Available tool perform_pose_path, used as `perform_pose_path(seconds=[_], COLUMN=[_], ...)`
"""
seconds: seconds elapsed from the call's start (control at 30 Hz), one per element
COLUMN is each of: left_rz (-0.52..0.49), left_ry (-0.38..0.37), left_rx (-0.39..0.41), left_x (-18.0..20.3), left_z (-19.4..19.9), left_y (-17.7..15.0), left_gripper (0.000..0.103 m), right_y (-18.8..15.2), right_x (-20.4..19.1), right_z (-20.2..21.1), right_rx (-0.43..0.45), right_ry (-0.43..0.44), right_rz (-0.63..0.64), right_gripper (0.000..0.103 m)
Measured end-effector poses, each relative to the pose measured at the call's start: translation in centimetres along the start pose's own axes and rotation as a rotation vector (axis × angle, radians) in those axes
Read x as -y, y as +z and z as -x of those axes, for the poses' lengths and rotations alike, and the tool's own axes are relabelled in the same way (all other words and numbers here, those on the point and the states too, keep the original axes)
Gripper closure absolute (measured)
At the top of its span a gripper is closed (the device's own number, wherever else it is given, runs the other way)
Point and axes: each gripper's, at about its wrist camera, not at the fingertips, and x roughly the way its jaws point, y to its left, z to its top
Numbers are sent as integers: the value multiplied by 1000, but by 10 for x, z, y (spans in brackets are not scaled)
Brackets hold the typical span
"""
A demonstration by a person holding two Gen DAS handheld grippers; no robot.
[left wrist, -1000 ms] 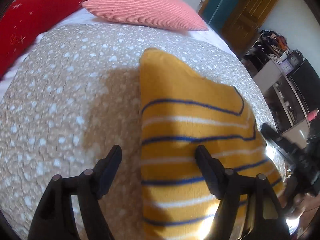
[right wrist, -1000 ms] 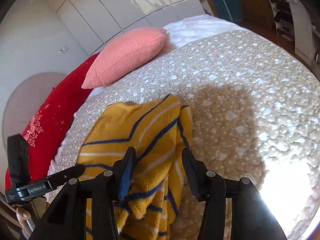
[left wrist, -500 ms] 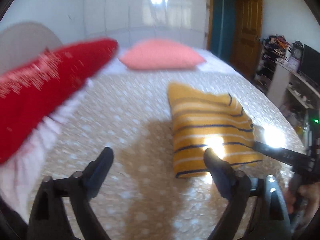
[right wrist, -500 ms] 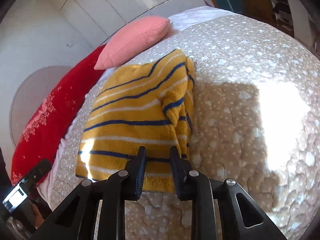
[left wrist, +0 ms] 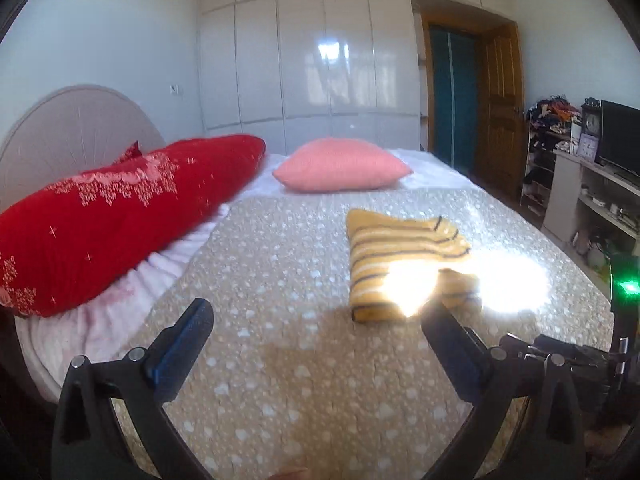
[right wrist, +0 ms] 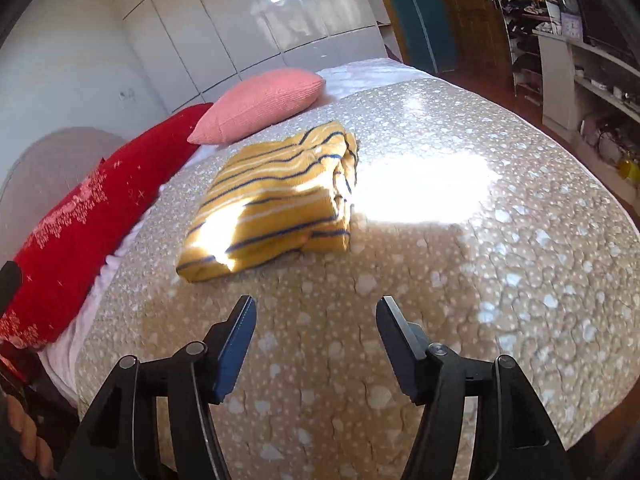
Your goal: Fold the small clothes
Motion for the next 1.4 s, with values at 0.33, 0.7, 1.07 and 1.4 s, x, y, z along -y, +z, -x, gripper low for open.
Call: perform_pose_path(seconds=[0.33, 0.7, 1.07, 1.4], left_rz=[-14, -56, -58, -49], left_ry=[51, 32, 7, -13], left_rx=[-156, -181, -212, -238], left_x=[2, 13, 16, 16], left_z=[7, 2, 0, -5], left_y=[-44, -49, -53, -55], left_gripper=[0, 0, 0, 0], right_y=[-31, -39, -41, -44], right_x=[-8, -22, -22, -22], right_z=[22, 20, 18, 15], right_rx=[-13, -9, -18, -30], right_ry=[-85, -136, -139, -142], right_rz=[29, 128, 125, 126], right_gripper=[29, 23, 22, 22])
